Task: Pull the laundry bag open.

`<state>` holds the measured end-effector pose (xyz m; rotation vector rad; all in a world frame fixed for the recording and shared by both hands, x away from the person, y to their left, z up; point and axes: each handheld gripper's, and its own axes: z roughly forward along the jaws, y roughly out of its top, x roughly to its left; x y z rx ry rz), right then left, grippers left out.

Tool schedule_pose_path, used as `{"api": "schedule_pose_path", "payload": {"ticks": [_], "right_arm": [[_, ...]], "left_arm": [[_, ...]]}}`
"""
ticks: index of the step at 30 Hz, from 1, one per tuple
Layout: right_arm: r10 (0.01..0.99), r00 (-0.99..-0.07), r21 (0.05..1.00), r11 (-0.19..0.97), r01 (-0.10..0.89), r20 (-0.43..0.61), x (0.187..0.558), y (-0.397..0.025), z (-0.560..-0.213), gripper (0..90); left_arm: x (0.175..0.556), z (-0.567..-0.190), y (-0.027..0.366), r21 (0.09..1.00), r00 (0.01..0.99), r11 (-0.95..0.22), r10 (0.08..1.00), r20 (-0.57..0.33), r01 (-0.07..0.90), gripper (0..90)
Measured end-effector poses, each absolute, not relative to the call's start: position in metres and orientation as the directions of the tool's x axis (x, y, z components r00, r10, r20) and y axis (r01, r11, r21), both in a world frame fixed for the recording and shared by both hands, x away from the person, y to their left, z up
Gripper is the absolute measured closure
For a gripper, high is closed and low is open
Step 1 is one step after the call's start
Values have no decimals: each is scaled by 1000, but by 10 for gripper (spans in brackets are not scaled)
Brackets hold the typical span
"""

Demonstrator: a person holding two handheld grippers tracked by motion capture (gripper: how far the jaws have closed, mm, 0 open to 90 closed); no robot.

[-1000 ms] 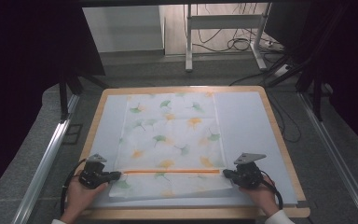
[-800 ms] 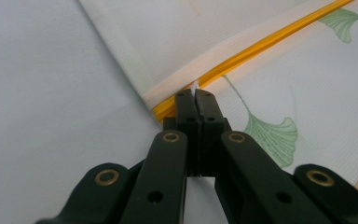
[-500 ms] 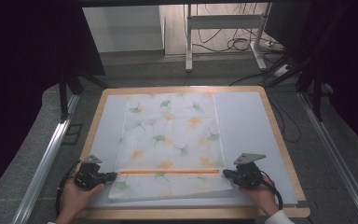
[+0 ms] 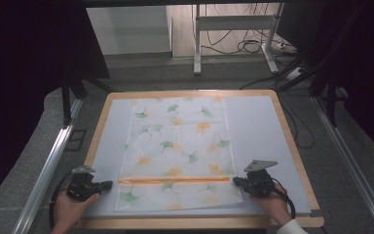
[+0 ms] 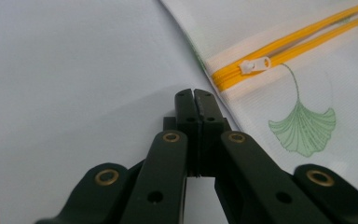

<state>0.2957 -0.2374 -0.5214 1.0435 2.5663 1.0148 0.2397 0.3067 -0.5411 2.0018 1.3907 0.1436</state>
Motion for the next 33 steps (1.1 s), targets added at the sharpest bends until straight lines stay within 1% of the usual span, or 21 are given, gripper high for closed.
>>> {"api": "schedule_pose_path", "payload": {"ticks": [2, 11, 13, 16, 20, 22, 23, 25, 26, 29, 30, 33], "right_arm": [[676, -733, 660, 516, 545, 77, 296, -237, -521, 897], [675, -733, 663, 514, 544, 78, 296, -238, -522, 897], [676, -732, 666, 509, 545, 82, 295, -238, -522, 897], [676, -732, 669, 508, 542, 80, 295, -238, -522, 896], [676, -733, 674, 510, 534, 69, 294, -238, -522, 895], [675, -734, 673, 512, 533, 67, 294, -238, -522, 895], [674, -736, 674, 514, 530, 65, 293, -238, -522, 894], [673, -737, 678, 513, 527, 64, 293, -238, -522, 893], [673, -737, 678, 513, 527, 64, 293, -238, -522, 893], [669, -741, 691, 505, 518, 66, 292, -238, -520, 892], [666, -743, 697, 501, 513, 69, 292, -238, -519, 889], [662, -746, 713, 490, 502, 70, 291, -238, -515, 868]], "left_arm": [[238, -541, 303, 597, 438, -213, 860, -260, 773, 900], [242, -543, 300, 616, 448, -197, 849, -282, 762, 900], [242, -541, 298, 631, 450, -191, 848, -280, 752, 833], [242, -535, 294, 653, 460, -185, 843, -278, 734, 798], [245, -525, 280, 687, 470, -175, 841, -268, 705, 718], [246, -523, 277, 691, 474, -180, 841, -260, 700, 705], [248, -522, 274, 694, 479, -184, 839, -257, 696, 677], [250, -520, 268, 700, 482, -189, 841, -247, 688, 643], [252, -519, 266, 702, 484, -191, 841, -243, 686, 643], [256, -517, 259, 712, 485, -183, 839, -246, 677, 585], [257, -517, 257, 715, 486, -185, 840, -241, 674, 585], [260, -517, 250, 719, 492, -193, 839, -232, 668, 547]]}}
